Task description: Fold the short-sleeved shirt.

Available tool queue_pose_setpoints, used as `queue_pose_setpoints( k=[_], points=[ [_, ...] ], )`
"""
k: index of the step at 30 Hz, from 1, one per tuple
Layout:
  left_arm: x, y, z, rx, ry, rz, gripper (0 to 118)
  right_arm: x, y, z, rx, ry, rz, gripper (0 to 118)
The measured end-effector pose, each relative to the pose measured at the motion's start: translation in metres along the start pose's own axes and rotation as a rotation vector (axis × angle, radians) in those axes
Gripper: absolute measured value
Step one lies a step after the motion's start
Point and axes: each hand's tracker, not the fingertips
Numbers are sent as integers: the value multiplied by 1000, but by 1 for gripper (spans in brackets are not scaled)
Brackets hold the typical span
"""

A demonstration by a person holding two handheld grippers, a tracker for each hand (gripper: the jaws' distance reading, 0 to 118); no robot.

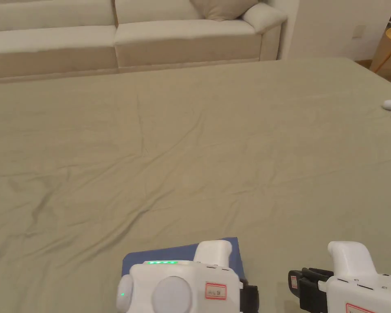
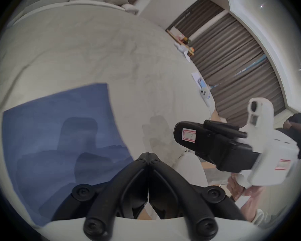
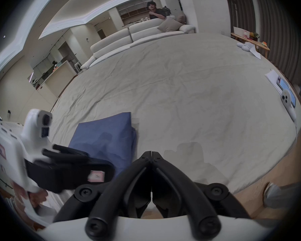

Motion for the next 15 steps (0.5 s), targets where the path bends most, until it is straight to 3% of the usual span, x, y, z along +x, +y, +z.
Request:
queue_pose_setpoints(
  k=[1, 5, 8, 12, 15],
  points=[
    [-10, -1, 16, 35, -21, 33, 3, -5, 2, -1, 1, 2, 14, 0],
    [-57, -14, 86, 119, -42, 114, 61, -33, 12, -11, -1, 49, 77, 0],
    [-84, -30, 120, 186, 29, 147, 81, -57, 15, -26, -10, 86, 128, 0],
    [-126, -48, 142, 227, 72, 274, 92, -82, 13, -56, -75, 95, 222, 0],
    [-155, -56, 140, 219, 25, 339, 94, -85, 7, -85, -129, 7, 270, 0]
  ],
)
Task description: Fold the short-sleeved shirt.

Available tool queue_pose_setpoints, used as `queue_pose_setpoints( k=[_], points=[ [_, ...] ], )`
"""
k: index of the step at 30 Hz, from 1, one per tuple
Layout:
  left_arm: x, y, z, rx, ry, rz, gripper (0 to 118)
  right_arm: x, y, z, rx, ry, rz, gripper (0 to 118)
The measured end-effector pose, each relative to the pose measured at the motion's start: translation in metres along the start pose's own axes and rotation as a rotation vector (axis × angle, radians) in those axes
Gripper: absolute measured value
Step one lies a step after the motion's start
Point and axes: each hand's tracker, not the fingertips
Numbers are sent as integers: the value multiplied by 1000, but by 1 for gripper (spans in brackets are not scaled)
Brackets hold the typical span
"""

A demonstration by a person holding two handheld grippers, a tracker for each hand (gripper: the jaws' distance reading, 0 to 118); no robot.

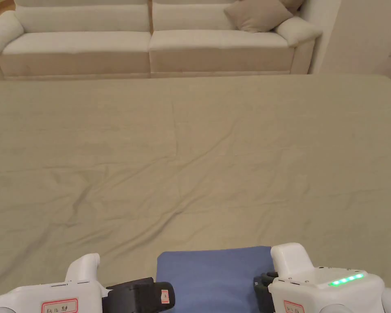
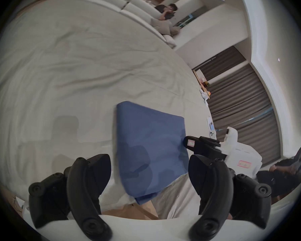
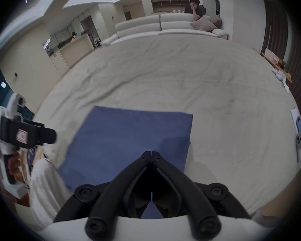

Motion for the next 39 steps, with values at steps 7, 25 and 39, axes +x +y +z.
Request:
queue_pose_setpoints(
  k=[7, 25, 39],
  points=[
    [-37, 15, -52, -120, -91, 141, 94, 11, -6, -17, -32, 21, -36, 0],
    [-57, 39, -121, -273, -253, 213, 19, 3, 1, -11, -39, 25, -71, 0],
    [-154, 134, 70, -147, 200, 6, 18, -39, 29, 14, 119, 18, -34, 0]
  ],
)
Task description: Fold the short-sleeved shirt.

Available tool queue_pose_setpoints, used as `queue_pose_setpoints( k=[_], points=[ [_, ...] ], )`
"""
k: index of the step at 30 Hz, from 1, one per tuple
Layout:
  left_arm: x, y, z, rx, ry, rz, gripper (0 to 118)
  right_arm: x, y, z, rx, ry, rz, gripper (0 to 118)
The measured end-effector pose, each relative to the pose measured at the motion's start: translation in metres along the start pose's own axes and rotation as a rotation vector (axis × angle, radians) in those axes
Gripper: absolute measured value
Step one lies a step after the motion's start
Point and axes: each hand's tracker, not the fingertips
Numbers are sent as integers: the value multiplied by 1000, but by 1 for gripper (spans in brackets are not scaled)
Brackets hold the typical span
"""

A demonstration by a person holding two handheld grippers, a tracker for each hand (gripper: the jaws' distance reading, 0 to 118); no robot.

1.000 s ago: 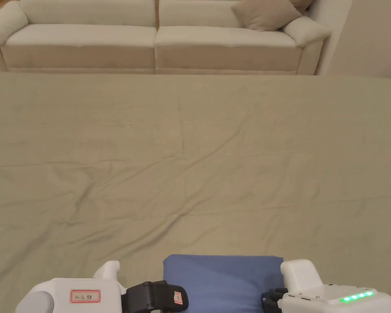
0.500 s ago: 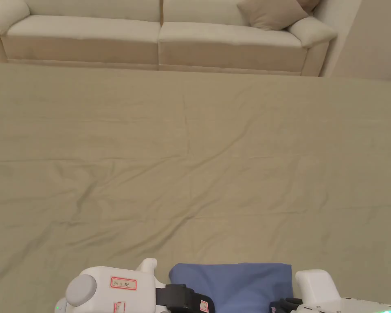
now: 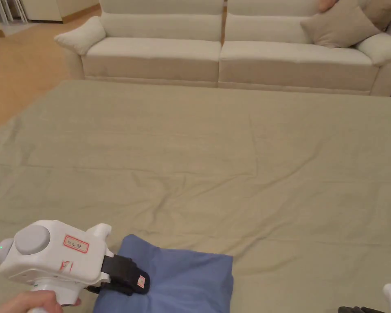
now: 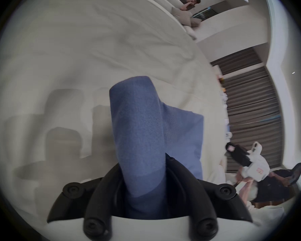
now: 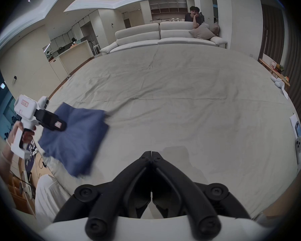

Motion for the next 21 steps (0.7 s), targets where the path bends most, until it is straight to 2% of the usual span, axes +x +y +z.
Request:
queue_pose_setpoints(
  k=[5, 6, 10, 17, 18, 19, 20, 21],
  points=[
    [-46, 22, 56, 24, 243, -35, 18, 2, -1, -4, -10, 0, -32, 0],
    [-57, 25, 67, 29, 275, -2, 18, 2, -1, -4, -13, -6, -34, 0],
    [-81, 32, 96, -2, 467, -92, 18, 0, 4, -1, -23, -43, -3, 0],
    [-129, 34, 128, 37, 749, -39, 19, 10, 7, -8, -23, -72, -27, 0],
    [-134, 32, 128, 48, 754, -42, 22, 10, 6, -11, -27, -67, -22, 0],
    [-138, 32, 128, 33, 764, -41, 36, 8, 6, -13, -36, -68, -15, 0],
    [-137, 31, 126, 30, 848, -37, 65, 6, 5, -14, -38, -64, -7, 0],
    [-137, 30, 126, 36, 901, -44, 87, 5, 3, -16, -41, -60, 0, 0]
  ],
)
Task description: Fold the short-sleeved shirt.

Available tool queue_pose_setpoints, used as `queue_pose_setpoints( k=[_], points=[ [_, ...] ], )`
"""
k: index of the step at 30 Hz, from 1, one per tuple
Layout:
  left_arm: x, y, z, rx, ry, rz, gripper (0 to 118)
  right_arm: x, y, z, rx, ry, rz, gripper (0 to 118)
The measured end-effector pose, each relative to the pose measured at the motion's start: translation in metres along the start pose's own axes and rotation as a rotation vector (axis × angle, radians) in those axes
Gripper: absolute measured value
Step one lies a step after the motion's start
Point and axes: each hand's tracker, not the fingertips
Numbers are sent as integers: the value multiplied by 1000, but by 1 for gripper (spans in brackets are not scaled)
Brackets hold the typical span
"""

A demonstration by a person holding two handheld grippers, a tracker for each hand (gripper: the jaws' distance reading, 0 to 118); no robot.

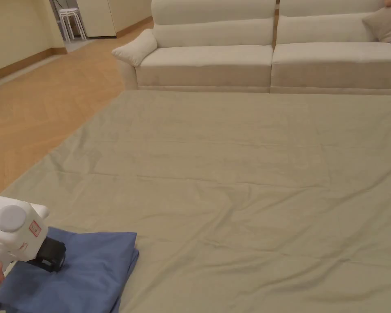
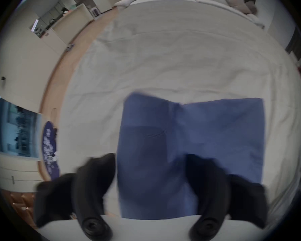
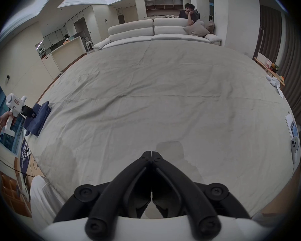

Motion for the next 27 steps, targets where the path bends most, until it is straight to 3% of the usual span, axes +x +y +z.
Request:
queue_pose_setpoints(
  k=[1, 2, 7, 8, 10, 11, 17, 23, 27],
  points=[
    [-1, -2, 4, 15, 17, -2, 102, -1, -1, -1, -5, 4, 5, 0],
    [-4, -3, 9, 46, 9, 11, 105, -2, -2, -2, -4, 12, 9, 0],
    [-5, -10, 53, 159, -113, 170, 102, -17, 3, 6, -3, 30, 9, 0],
    [-1, -14, 64, 205, -148, 206, 85, -14, 2, 8, 3, 37, 7, 0],
    [13, -24, 88, 311, -196, 275, 20, -12, 3, 13, 15, 44, 2, 0],
    [24, -29, 98, 341, -208, 299, 4, -11, 4, 16, 21, 46, -1, 0],
    [113, -78, 163, 512, -296, 254, 0, 8, 3, 45, 106, 67, -34, 0],
    [211, -136, 233, 721, -225, 162, 0, 21, -2, 87, 216, 92, -77, 0],
    [270, -177, 284, 907, -245, 135, 0, 17, -3, 123, 336, 61, -47, 0]
  ],
)
